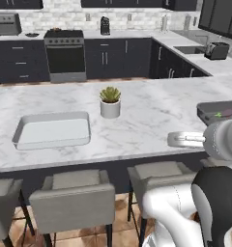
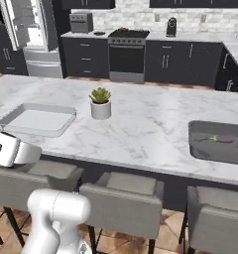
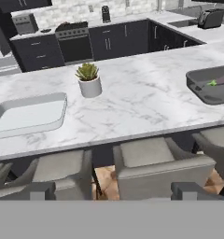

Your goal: Place the cold items (eggplant and bell pepper) from the fridge in one tupperware on the dining counter. Place the warm items (hot dog and kebab skewer) in the stove area in another tupperware.

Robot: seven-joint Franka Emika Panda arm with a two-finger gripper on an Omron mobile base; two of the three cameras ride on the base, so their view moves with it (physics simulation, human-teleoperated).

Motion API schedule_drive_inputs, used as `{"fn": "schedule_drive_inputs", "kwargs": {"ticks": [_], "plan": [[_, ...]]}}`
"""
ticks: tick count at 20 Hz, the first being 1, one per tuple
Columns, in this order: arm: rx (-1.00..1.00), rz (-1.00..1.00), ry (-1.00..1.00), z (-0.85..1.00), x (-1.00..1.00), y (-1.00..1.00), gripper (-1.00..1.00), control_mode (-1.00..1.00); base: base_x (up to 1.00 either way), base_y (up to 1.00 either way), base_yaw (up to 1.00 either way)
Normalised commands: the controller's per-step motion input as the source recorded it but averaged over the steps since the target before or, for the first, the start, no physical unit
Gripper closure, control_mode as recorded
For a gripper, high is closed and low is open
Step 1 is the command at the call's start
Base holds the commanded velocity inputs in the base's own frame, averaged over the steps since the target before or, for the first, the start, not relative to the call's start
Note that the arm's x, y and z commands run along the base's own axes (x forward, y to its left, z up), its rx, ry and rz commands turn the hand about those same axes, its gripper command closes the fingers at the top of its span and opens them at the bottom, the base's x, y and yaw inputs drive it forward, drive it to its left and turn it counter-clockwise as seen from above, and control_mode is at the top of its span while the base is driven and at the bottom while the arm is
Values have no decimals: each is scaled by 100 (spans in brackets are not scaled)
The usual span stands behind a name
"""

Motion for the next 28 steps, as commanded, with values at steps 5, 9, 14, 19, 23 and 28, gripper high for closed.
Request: {"fn": "schedule_drive_inputs", "kwargs": {"ticks": [5, 9, 14, 19, 23, 28], "plan": [[0, 0, 0, 0, 0, 0, -100, 100, -10, 100, 0], [0, 0, 0, 0, 0, 0, -100, 100, -5, 100, 0], [0, 0, 0, 0, 0, 0, -100, 100, -7, 100, 0], [0, 0, 0, 0, 0, 0, -100, 100, -7, 100, 0], [0, 0, 0, 0, 0, 0, -100, 100, -5, 100, 0], [0, 0, 0, 0, 0, 0, -100, 100, -1, 100, 0]]}}
